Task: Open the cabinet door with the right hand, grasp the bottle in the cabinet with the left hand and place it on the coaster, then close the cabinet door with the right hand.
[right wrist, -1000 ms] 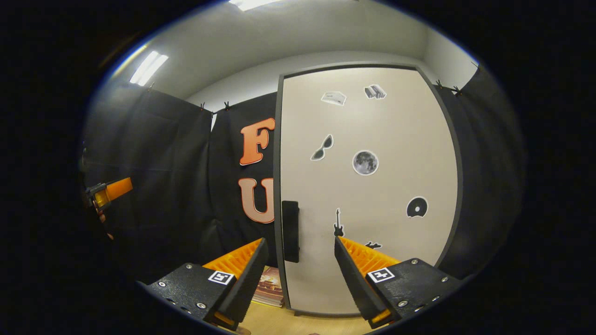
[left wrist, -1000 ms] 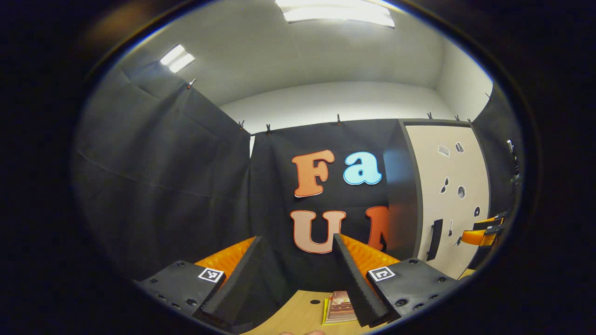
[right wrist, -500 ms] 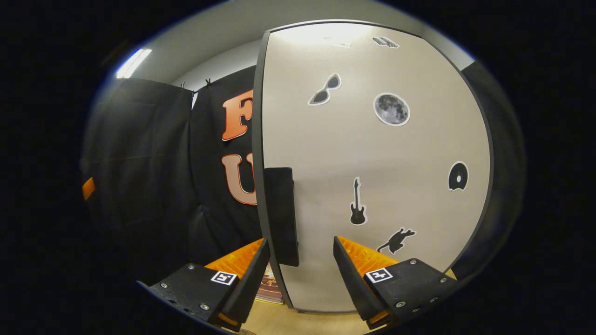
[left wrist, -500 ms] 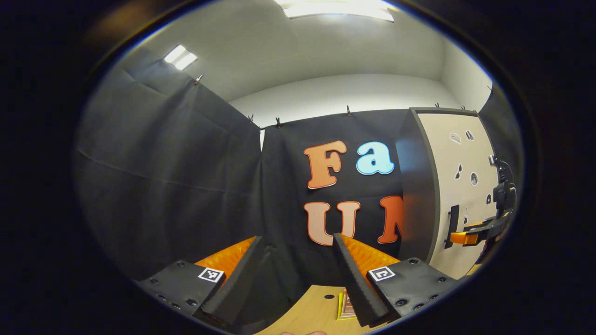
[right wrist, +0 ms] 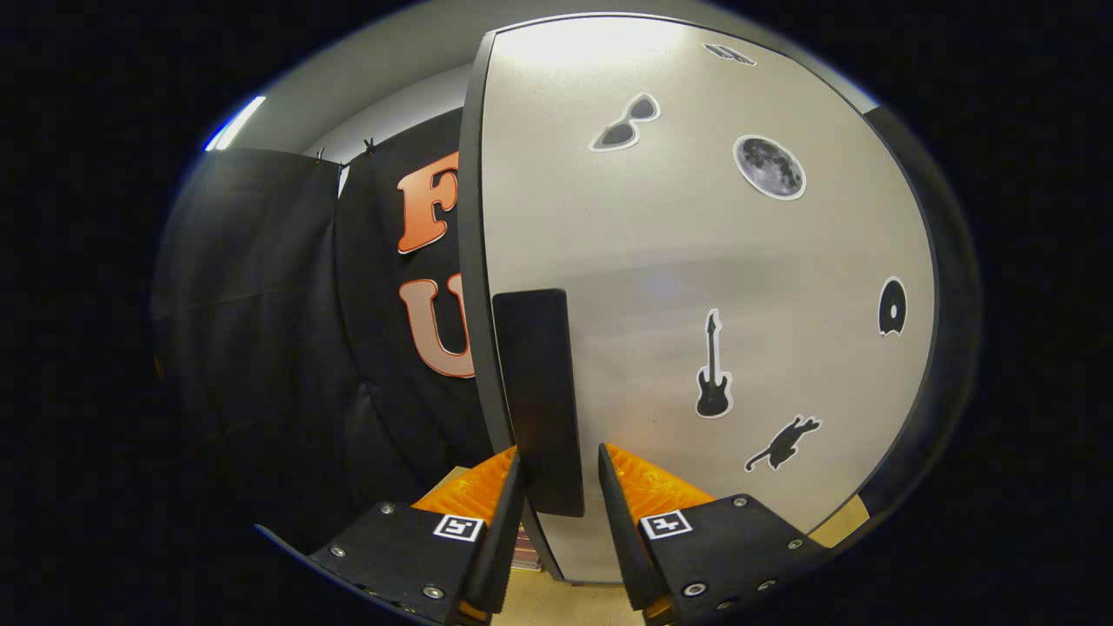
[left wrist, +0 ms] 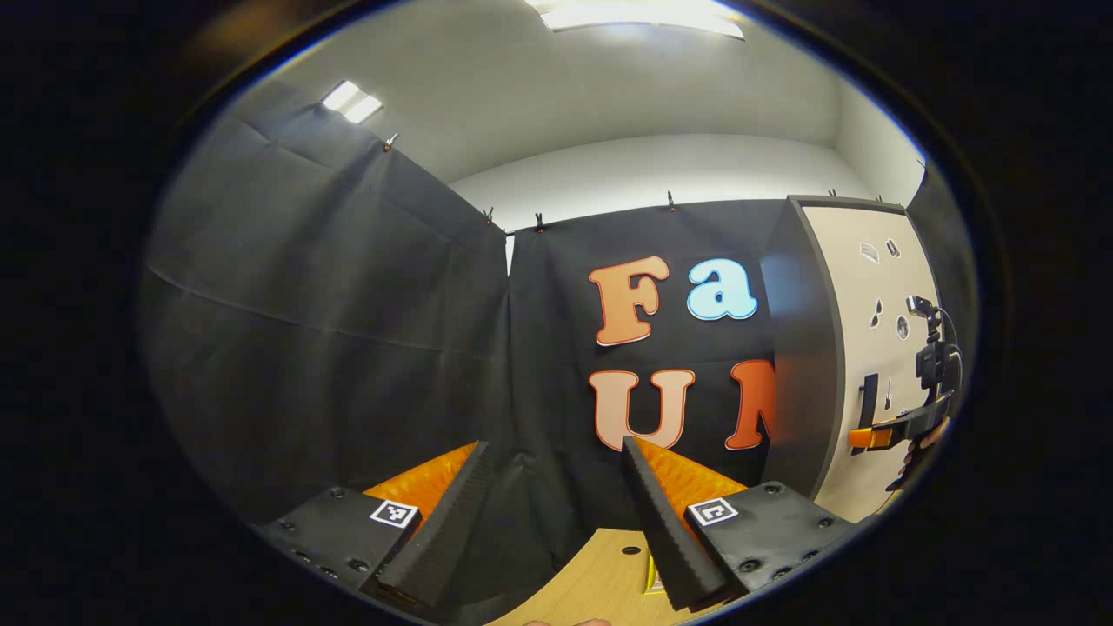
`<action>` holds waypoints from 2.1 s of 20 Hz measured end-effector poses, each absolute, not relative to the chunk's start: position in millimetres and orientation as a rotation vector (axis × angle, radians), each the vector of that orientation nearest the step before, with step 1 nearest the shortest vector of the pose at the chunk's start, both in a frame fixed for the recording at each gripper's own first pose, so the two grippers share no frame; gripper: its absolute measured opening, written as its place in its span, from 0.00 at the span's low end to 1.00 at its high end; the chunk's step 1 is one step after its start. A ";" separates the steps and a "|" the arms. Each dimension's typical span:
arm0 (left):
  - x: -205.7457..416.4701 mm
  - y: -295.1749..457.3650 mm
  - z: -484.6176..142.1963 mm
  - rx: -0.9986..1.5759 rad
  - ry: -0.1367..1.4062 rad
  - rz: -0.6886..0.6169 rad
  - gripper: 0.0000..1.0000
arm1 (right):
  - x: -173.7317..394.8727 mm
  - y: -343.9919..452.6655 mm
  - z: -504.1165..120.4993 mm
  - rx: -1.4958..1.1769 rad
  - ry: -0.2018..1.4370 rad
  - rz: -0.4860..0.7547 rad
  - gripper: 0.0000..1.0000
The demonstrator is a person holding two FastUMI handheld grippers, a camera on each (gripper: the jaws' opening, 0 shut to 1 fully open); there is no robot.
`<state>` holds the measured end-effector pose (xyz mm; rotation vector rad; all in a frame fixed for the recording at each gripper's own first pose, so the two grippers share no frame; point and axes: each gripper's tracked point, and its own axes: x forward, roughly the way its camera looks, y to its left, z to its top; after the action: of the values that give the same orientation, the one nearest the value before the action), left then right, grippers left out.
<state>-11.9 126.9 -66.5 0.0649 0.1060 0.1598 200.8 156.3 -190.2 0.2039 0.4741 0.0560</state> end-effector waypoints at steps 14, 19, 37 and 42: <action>-15.0 109.9 -67.6 0.049 0.114 0.146 0.97 | 178.1 163.0 -178.3 0.169 0.442 0.163 0.25; -21.2 93.4 -76.7 0.045 0.132 0.112 0.97 | 115.6 152.1 -165.2 0.170 0.392 0.234 0.25; -9.8 -35.3 -102.2 0.010 0.123 -0.095 0.97 | 47.3 117.8 -131.5 0.185 0.222 0.354 0.25; -2.4 -84.9 -120.4 -0.032 0.142 -0.173 0.97 | 36.8 103.9 -127.5 0.188 0.177 0.342 0.25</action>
<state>-2.4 -84.9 -120.4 -0.0323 0.1418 -0.1728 36.8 103.9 -127.5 0.1875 0.1767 0.3415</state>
